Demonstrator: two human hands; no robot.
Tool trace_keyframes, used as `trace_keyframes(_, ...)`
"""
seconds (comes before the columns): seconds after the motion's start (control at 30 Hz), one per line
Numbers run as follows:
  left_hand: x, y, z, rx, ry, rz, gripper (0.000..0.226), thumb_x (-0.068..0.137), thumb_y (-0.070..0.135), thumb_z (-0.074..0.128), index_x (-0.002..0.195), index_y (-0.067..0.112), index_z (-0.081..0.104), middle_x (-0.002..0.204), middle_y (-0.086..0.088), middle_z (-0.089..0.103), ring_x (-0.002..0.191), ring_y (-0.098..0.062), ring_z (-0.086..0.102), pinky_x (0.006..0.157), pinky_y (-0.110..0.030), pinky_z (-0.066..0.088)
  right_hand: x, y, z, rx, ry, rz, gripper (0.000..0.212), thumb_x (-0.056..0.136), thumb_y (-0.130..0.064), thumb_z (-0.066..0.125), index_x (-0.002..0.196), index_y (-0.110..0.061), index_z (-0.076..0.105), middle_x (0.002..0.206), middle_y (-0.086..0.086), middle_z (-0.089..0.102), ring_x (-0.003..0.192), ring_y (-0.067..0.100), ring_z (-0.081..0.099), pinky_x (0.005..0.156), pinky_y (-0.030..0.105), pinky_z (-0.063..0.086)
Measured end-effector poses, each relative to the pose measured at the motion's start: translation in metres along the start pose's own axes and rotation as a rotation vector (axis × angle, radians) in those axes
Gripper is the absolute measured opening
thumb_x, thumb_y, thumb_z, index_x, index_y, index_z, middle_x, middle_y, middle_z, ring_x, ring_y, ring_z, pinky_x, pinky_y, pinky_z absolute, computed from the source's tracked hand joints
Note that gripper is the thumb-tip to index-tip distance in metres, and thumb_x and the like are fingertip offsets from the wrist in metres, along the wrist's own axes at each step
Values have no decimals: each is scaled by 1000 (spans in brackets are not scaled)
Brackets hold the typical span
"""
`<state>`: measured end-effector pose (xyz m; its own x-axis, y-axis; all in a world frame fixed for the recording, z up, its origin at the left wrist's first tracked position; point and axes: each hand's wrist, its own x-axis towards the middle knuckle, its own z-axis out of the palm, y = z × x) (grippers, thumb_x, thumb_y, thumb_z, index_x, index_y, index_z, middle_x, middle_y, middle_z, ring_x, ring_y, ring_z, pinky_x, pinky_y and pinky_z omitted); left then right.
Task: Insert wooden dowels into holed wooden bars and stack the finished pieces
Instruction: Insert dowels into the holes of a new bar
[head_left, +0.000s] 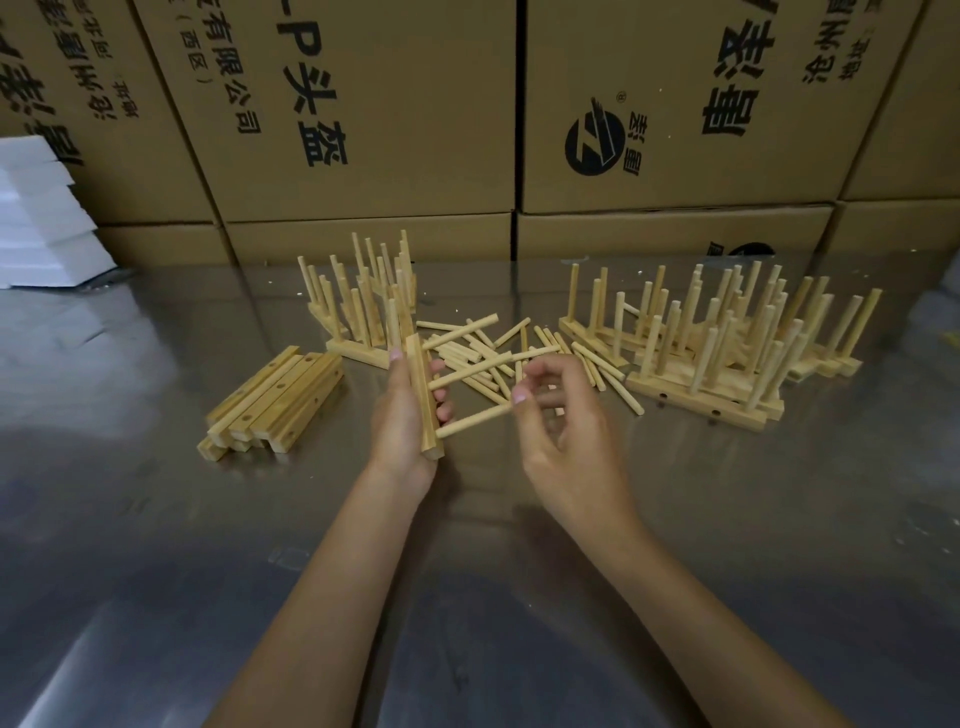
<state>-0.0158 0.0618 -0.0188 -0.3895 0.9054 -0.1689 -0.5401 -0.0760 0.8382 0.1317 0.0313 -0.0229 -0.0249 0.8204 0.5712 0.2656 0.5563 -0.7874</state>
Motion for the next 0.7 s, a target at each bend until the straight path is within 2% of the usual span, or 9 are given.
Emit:
trace_keyframes(0.07,1,2,-1,-9,14,7,41,101,49,49,92,13,68,61,5,57,42,-5,45,39,-17,39,-1,2,0,41,41,52,7,96,-29,53,103,-30,54,95,-23,60,86,4,60,66,18,47)
trace_keyframes(0.13,1,4,0,-22,24,4,37,102,43,50,93,12,67,63,4,54,45,-6,45,40,-17,39,-1,8,0,77,42,125,5,97,-28,52,96,-28,57,83,-23,60,72,2,57,61,18,43)
trace_keyframes(0.23,1,5,-1,1,55,11,38,105,41,44,101,10,66,63,2,51,52,-9,46,48,-20,42,-10,12,8,102,-101,214,13,97,-30,57,87,-24,62,66,-14,59,59,1,52,58,19,39)
trace_keyframes(0.37,-2,1,1,70,88,38,41,106,41,40,104,11,68,62,2,56,51,-10,53,53,-23,49,-16,5,29,141,-177,192,18,90,-43,64,92,-25,65,76,-10,67,66,3,61,61,20,48)
trace_keyframes(0.47,-4,-2,3,115,96,49,42,106,43,39,100,13,69,59,3,59,50,-9,57,50,-22,53,-7,3,38,196,-118,155,6,94,-27,64,94,-22,68,82,-7,71,73,7,65,64,16,49)
trace_keyframes(0.57,-3,-2,3,134,96,67,43,107,42,37,103,13,68,57,4,60,52,-9,60,52,-23,53,-2,7,39,191,-84,156,8,95,-20,64,86,-20,66,79,-11,70,68,3,63,60,12,47)
trace_keyframes(0.63,-1,-1,1,194,108,80,45,108,41,33,109,12,67,63,2,63,61,-14,63,60,-28,54,1,10,40,108,-80,141,11,93,-22,65,82,-21,63,74,-9,68,65,5,61,58,18,48)
trace_keyframes(0.7,3,1,-3,265,149,96,45,109,37,30,112,10,66,76,-5,67,77,-22,67,73,-34,54,5,14,45,-25,-84,119,14,93,-27,65,81,-21,60,72,-8,65,66,7,61,59,30,52)
